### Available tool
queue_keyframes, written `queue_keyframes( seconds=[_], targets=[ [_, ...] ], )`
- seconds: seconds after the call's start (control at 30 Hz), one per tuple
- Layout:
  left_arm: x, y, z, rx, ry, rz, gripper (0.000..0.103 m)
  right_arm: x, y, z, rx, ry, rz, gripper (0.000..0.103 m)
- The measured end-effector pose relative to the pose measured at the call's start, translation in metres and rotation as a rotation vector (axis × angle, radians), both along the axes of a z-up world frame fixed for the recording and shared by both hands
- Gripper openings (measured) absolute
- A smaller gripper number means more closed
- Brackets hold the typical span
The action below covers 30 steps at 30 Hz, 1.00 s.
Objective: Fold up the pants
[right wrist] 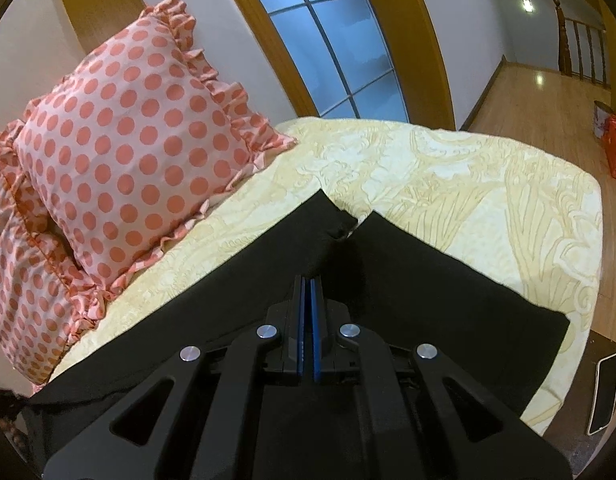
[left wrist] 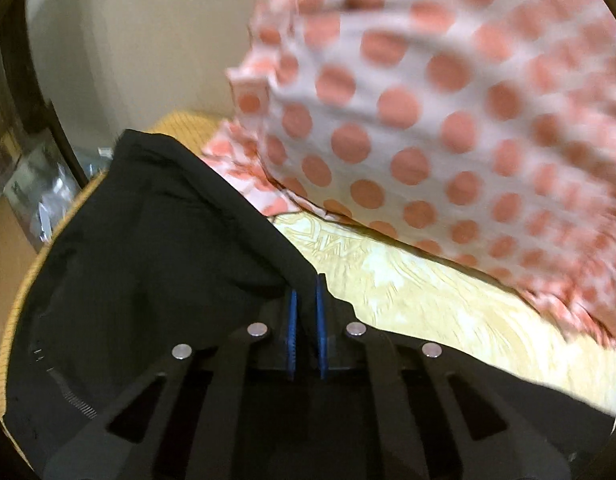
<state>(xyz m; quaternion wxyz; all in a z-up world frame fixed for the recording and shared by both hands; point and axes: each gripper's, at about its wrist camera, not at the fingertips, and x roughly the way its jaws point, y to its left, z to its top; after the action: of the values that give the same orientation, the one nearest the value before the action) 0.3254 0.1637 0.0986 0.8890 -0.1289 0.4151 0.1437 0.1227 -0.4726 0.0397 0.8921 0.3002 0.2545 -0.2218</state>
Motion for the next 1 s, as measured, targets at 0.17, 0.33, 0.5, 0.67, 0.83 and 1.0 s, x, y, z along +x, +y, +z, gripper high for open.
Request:
queue_keyframes(
  seconds=[0.17,0.33,0.5,0.67,0.83,1.0],
  targets=[
    [-0.108,-0.005,0.035,0.021,-0.129,-0.040,0.008,-0.018,-0.003,0.017,-0.049,-0.050,-0.025,0.003],
    [-0.206,-0.008,0.034,0.097,-0.176,-0.034,0.008,-0.051,-0.009,0.029,-0.056,-0.098,-0.055,0.003],
    [-0.266,-0.015,0.001,0.087,-0.116,-0.015,0.008,-0.076,-0.011,0.017,-0.036,-0.071,-0.047,0.003],
    [-0.294,-0.013,-0.033,0.098,-0.078,0.001,0.009,-0.087,-0.029,-0.019,0.233,-0.032,0.005,0.067],
    [-0.304,-0.020,-0.043,0.144,-0.091,0.003,0.010,-0.102,-0.030,-0.027,0.264,-0.055,0.037,0.046],
    [-0.303,-0.020,-0.040,0.138,-0.098,-0.001,0.012,-0.113,-0.032,-0.041,0.362,-0.038,0.060,0.043]
  ],
)
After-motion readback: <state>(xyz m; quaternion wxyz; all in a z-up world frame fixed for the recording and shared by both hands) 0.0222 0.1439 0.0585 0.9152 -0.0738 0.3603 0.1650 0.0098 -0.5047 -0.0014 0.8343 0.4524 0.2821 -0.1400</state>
